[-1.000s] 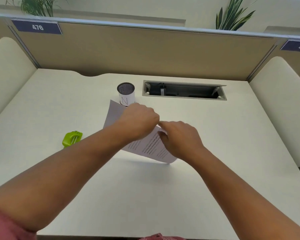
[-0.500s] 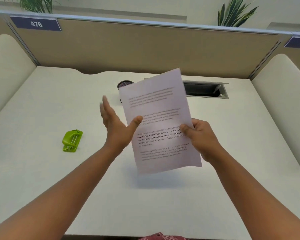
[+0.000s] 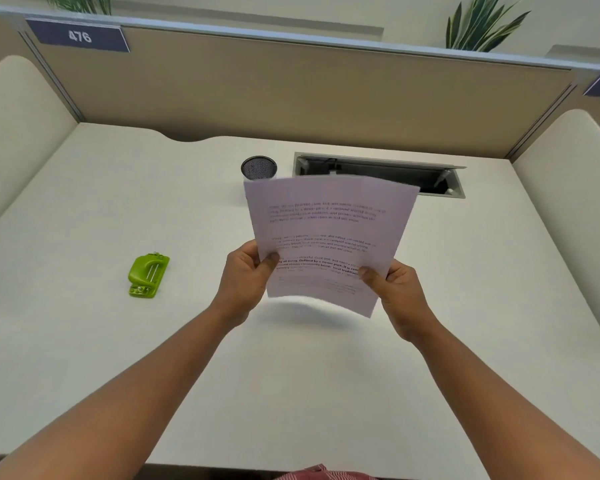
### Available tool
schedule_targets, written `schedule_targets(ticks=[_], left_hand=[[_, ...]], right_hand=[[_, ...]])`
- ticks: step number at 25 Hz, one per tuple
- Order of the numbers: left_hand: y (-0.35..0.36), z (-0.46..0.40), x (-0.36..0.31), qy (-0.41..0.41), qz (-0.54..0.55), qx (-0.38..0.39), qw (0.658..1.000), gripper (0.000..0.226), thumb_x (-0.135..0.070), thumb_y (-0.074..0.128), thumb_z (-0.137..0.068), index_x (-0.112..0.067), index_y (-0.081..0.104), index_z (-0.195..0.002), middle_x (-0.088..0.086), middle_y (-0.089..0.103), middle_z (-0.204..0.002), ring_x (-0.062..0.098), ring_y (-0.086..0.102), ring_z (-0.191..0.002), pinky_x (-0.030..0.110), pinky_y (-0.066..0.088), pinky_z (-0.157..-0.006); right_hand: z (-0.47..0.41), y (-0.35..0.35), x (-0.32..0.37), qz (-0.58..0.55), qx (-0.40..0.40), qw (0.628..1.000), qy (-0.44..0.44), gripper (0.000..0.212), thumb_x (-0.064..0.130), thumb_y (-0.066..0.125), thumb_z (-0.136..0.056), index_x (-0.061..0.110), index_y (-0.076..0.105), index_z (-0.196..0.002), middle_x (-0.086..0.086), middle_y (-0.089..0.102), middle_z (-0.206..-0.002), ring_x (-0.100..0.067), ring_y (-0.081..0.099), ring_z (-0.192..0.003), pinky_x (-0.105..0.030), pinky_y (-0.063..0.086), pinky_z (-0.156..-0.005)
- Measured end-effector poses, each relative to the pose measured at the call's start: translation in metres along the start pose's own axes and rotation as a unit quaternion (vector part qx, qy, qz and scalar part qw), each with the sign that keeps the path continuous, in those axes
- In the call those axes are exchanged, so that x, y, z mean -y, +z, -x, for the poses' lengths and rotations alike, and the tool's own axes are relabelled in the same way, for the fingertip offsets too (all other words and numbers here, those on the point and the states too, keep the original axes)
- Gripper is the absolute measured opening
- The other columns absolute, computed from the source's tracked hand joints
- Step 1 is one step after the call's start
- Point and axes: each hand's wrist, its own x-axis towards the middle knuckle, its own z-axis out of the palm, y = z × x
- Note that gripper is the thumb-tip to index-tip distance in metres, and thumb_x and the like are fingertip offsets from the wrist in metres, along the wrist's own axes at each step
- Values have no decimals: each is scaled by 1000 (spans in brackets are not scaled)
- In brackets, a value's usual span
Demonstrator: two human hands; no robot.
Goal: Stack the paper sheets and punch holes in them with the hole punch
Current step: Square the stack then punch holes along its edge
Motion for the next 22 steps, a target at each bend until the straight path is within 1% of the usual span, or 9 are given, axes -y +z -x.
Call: schedule_targets(ticks=[3, 7, 11, 13, 15, 17, 20, 22], left_hand=[[1, 6, 6, 0, -1, -13, 1000, 32, -7, 61, -100, -34, 77, -103, -5, 79, -110, 17, 74, -103, 23, 57, -86], [6, 11, 10, -21, -2, -18, 1000, 46, -1, 59, -98, -43, 78, -96, -11, 79, -105, 12, 73, -100, 18, 56, -81], [9, 11, 13, -35, 6, -21, 999, 42, -5, 56, -94, -41, 79, -94, -10, 80, -100, 6, 74, -92, 16, 56, -76], [9, 11, 17, -39, 3, -12, 999, 43, -3, 53, -96, -38, 79, -93, -9, 80, -100, 7, 73, -92, 18, 56, -76], [9, 9, 20, -48, -4, -5, 999, 38, -4, 53, -99, -34, 77, -97, -8, 79, -102, 12, 72, -97, 21, 57, -79], [9, 8, 22, -58, -12, 4, 998, 29, -9, 55, -103, -30, 74, -107, -7, 79, -107, 17, 71, -102, 24, 58, -81], [0, 5, 20, -44, -22, 22, 999, 24, -14, 54, -105, -24, 70, -119, -2, 78, -115, 20, 73, -106, 31, 60, -87], [-9, 1, 14, -49, -16, 27, 998, 23, -13, 56, -104, -21, 71, -119, 0, 78, -115, 20, 74, -104, 34, 62, -86]], right_hand=[[0, 2, -9, 29, -6, 1000, 5, 30, 0, 63, -99, 24, 79, -106, 2, 81, -109, -14, 76, -99, -23, 59, -83], [3, 6, -17, 40, -8, 999, 18, 43, -3, 59, -99, 34, 82, -97, 8, 82, -105, -8, 76, -96, -19, 58, -78], [4, 6, -22, 40, 4, 999, 15, 43, 1, 59, -99, 37, 82, -100, 7, 81, -108, -9, 75, -99, -20, 58, -81], [4, 6, -24, 46, 2, 999, 20, 44, 2, 59, -99, 40, 82, -99, 11, 81, -106, -5, 74, -98, -20, 59, -81], [4, 7, -26, 50, 5, 998, 22, 47, 1, 59, -99, 42, 81, -98, 13, 81, -104, -3, 74, -96, -18, 58, -79], [3, 6, -25, 47, 14, 999, 23, 45, 2, 59, -100, 42, 81, -100, 13, 81, -106, -3, 75, -98, -16, 57, -79], [-1, 6, -21, 26, 24, 999, 37, 33, 11, 61, -101, 37, 81, -104, 9, 81, -112, -9, 76, -102, -16, 58, -79], [-6, 6, -17, 23, 50, 997, 49, 23, 17, 62, -103, 31, 80, -110, 4, 80, -116, -15, 76, -106, -20, 59, -81]])
